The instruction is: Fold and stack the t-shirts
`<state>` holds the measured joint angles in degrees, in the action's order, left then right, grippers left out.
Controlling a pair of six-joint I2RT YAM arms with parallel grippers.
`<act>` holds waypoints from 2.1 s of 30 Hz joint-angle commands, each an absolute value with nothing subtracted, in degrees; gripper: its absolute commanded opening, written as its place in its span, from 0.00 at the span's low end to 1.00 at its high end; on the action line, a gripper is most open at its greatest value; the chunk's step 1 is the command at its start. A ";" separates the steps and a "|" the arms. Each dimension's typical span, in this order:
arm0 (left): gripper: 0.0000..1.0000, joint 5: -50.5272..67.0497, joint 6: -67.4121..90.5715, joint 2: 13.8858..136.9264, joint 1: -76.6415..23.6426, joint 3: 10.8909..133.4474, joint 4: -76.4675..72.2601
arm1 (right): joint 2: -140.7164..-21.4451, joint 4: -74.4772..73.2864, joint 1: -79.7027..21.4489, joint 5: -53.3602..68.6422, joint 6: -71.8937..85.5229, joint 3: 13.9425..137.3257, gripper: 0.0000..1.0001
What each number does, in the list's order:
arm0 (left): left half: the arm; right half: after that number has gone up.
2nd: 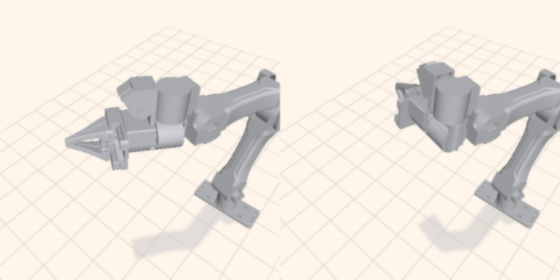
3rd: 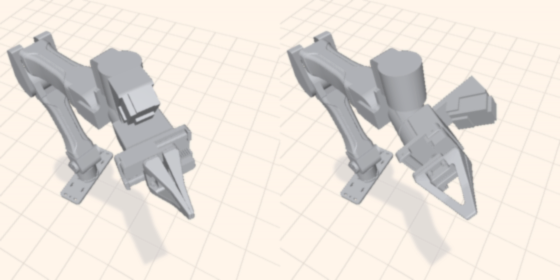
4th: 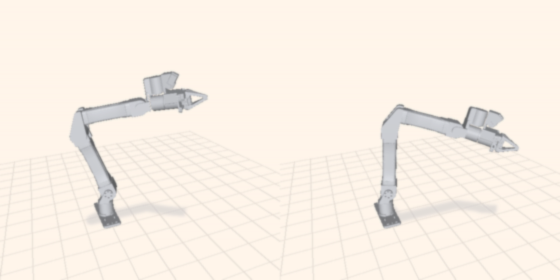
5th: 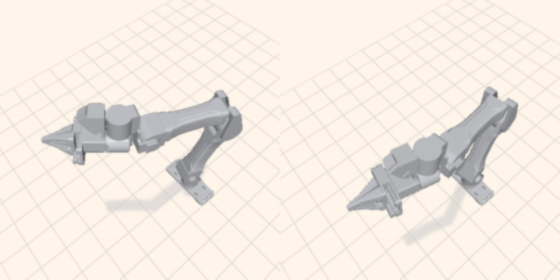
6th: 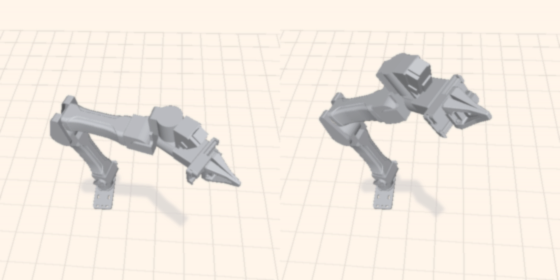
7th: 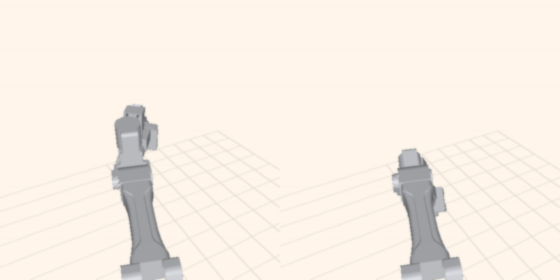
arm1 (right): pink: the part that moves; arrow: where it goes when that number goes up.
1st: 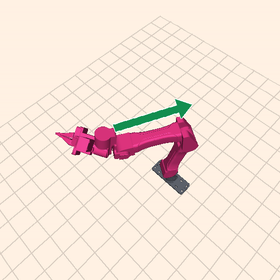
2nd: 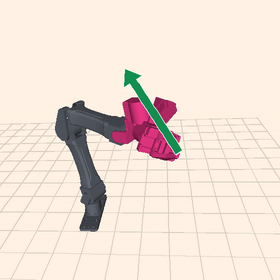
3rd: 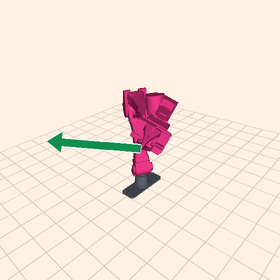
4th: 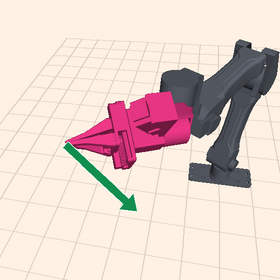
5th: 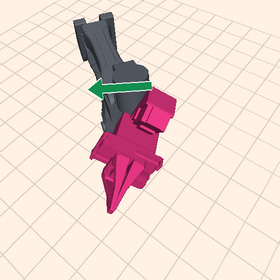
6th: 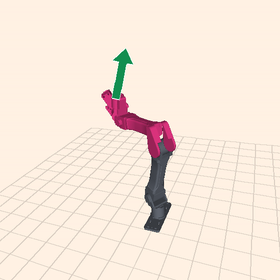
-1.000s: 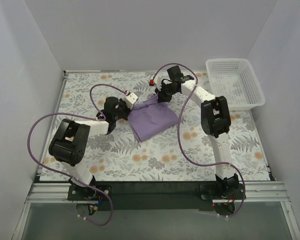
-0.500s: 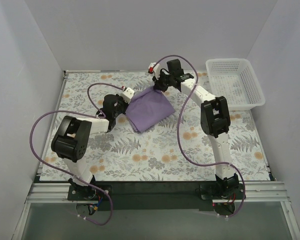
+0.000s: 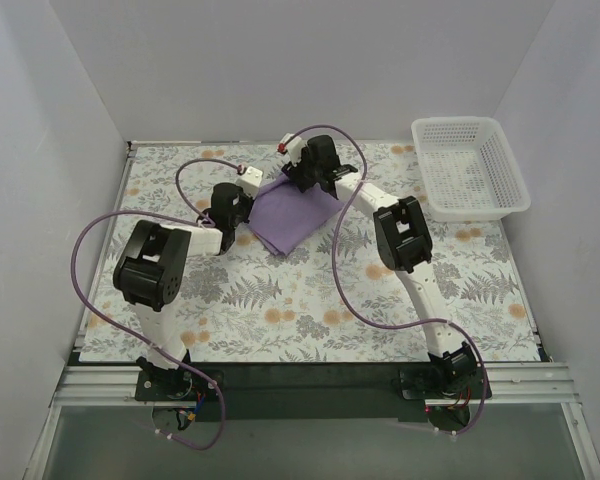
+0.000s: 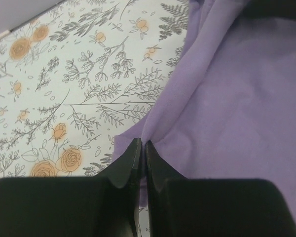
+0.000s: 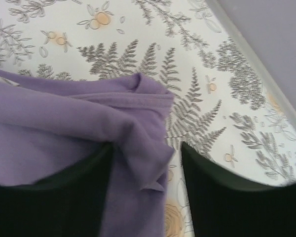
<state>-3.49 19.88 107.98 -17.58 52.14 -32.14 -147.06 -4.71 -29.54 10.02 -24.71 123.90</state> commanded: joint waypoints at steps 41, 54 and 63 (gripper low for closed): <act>0.09 7.39 92.65 112.60 -9.23 59.85 8.96 | -75.50 -27.07 -5.02 62.22 -44.65 50.89 0.83; 0.01 3.79 65.83 119.44 13.52 83.47 32.07 | -73.30 -28.04 -2.29 64.42 -45.09 51.06 0.83; 0.38 -16.08 63.37 123.50 17.49 104.58 41.40 | -72.51 -28.56 -2.11 65.48 -45.70 50.80 0.83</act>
